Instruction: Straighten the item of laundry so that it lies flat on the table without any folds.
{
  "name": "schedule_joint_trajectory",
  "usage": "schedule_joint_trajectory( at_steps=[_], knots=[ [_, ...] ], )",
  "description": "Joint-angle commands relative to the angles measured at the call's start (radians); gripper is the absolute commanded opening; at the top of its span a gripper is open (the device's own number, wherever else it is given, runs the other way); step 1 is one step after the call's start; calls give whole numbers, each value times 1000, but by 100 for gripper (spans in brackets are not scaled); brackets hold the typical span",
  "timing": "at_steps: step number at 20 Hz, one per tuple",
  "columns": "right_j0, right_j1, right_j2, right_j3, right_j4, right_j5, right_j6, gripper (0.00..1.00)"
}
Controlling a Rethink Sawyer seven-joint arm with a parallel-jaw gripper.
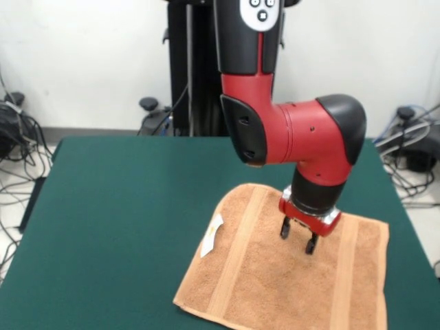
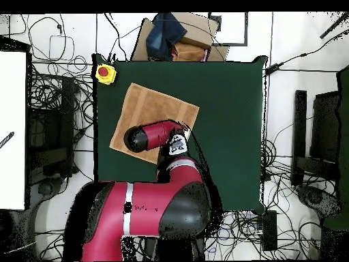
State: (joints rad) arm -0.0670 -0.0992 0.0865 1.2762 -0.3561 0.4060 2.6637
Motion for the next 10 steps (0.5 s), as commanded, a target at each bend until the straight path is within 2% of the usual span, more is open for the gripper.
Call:
schedule_joint_trajectory(
  at_steps=[1, 3, 6, 10],
  knots=[
    [13, 19, 65, 49, -12, -14, -31, 100],
    [28, 28, 50, 21, -39, -30, -49, 100],
    [-38, 55, 156, 38, -37, 2, -158, 100],
    [-44, 44, 168, 66, -15, 21, -127, 100]
  ],
)
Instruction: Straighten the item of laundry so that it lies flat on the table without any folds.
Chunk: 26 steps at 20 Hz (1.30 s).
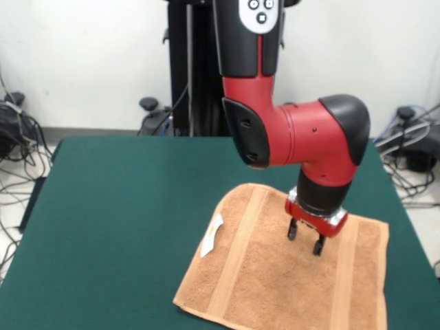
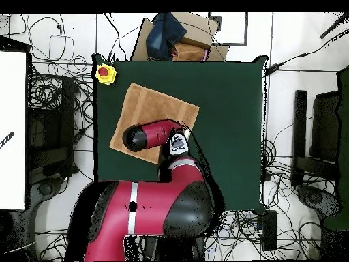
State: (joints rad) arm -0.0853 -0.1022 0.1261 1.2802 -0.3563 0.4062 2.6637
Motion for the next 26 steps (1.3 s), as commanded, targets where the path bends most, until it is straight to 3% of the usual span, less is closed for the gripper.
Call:
schedule_joint_trajectory(
  at_steps=[1, 9, 17, 23, 26],
  knots=[
    [-28, 47, 134, 63, -16, 24, -127, 100],
    [-41, 62, 141, 46, -13, 54, -118, 100],
    [-25, -57, 95, 206, 23, 132, -31, 100],
    [-30, -22, 99, 214, 5, 109, -53, 100],
    [20, -19, 16, 188, -32, 122, -31, 100]
  ],
)
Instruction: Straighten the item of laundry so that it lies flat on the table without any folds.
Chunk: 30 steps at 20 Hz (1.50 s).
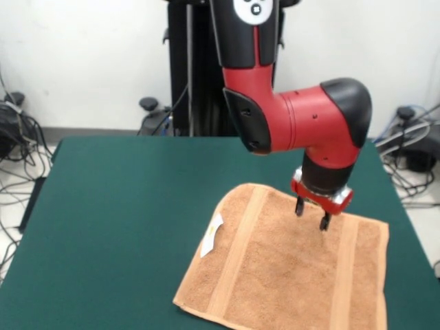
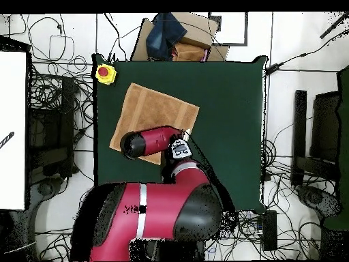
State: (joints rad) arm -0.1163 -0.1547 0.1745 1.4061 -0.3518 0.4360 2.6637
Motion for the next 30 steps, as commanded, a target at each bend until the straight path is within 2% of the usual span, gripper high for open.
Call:
schedule_joint_trajectory(
  at_steps=[1, 3, 5, 12, 17, 22, 30],
  knots=[
    [72, 47, -60, 30, -64, 82, -40, 100],
    [140, 71, -156, -60, -127, 80, -32, 100],
    [160, 85, -185, -101, -163, 96, -61, 100],
    [200, 71, -244, -103, -202, 117, -74, 100],
    [187, 62, -236, -83, -173, 117, -58, 100],
    [160, 136, -193, -161, -149, 102, -64, 100],
    [130, 160, -146, -166, -127, 64, -55, 100]
  ],
)
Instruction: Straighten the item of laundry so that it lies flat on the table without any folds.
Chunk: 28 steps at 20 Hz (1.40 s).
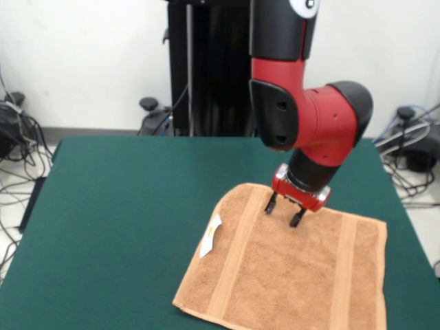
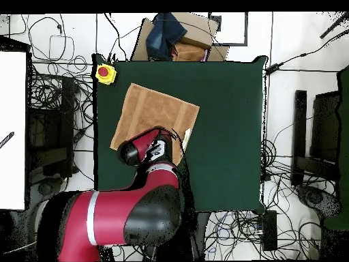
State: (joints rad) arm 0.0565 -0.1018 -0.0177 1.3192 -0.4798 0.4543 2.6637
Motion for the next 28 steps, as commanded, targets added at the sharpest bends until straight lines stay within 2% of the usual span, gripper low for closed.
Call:
schedule_joint_trajectory(
  at_steps=[1, 5, 6, 17, 21, 25, 28],
  knots=[
    [-36, 117, 38, -100, -9, 27, -50, 100],
    [-44, 116, 53, -93, 4, 1, -31, 100],
    [-46, 115, 56, -89, 9, 1, -25, 0],
    [-62, 116, 77, -63, 31, -24, -18, 0],
    [-56, 128, 65, -88, -18, -63, -56, 0],
    [-108, 95, 112, 15, 10, -17, -95, 0],
    [-132, 81, 124, 57, -6, -19, -119, 0]
  ],
)
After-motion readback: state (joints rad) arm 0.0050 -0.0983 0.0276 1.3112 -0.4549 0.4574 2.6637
